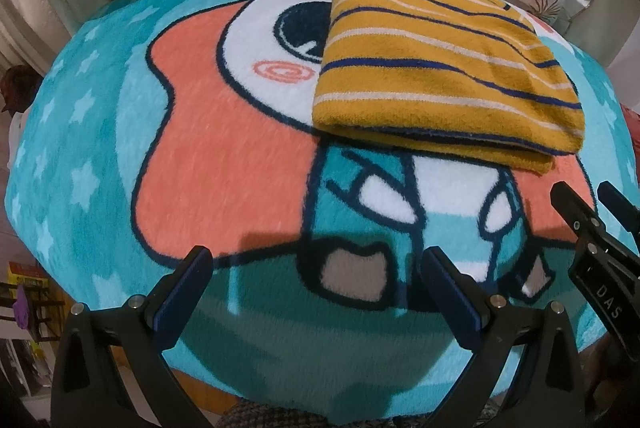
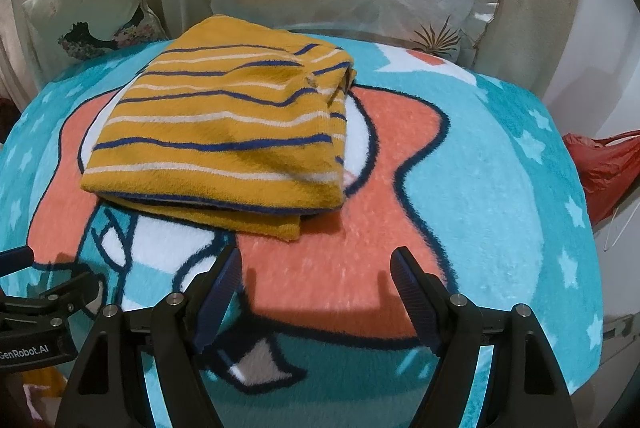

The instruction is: Fold small clothes

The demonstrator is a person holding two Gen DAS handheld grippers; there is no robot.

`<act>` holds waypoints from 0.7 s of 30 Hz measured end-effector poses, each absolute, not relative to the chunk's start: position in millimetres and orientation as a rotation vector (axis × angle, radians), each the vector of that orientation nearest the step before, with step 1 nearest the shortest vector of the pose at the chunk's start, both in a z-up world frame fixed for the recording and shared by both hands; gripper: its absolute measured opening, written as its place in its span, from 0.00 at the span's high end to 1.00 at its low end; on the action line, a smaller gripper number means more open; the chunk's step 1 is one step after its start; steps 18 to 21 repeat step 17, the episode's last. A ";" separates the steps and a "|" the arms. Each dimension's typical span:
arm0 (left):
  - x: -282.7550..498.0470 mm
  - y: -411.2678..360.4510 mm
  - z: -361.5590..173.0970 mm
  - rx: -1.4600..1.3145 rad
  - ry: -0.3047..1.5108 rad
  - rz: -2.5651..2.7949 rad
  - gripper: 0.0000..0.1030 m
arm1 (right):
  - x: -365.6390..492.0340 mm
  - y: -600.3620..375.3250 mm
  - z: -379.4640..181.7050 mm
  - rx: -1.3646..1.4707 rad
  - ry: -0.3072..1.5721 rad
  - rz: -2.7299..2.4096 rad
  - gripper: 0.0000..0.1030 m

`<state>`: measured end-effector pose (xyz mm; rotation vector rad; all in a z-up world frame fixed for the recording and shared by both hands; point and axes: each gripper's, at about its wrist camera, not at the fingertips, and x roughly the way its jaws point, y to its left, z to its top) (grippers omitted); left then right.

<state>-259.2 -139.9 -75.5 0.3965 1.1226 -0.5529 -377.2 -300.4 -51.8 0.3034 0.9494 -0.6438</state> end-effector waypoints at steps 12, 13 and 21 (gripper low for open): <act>-271.3 -133.0 -69.5 0.390 1.096 -0.549 0.00 | -383.0 -291.5 -49.1 0.292 0.941 -0.630 0.21; -272.1 -132.2 -68.8 0.389 1.094 -0.551 0.00 | -383.9 -290.8 -48.6 0.291 0.939 -0.631 0.21; -277.7 -130.6 -66.5 0.394 1.082 -0.557 0.00 | -387.8 -288.9 -46.5 0.288 0.935 -0.632 0.21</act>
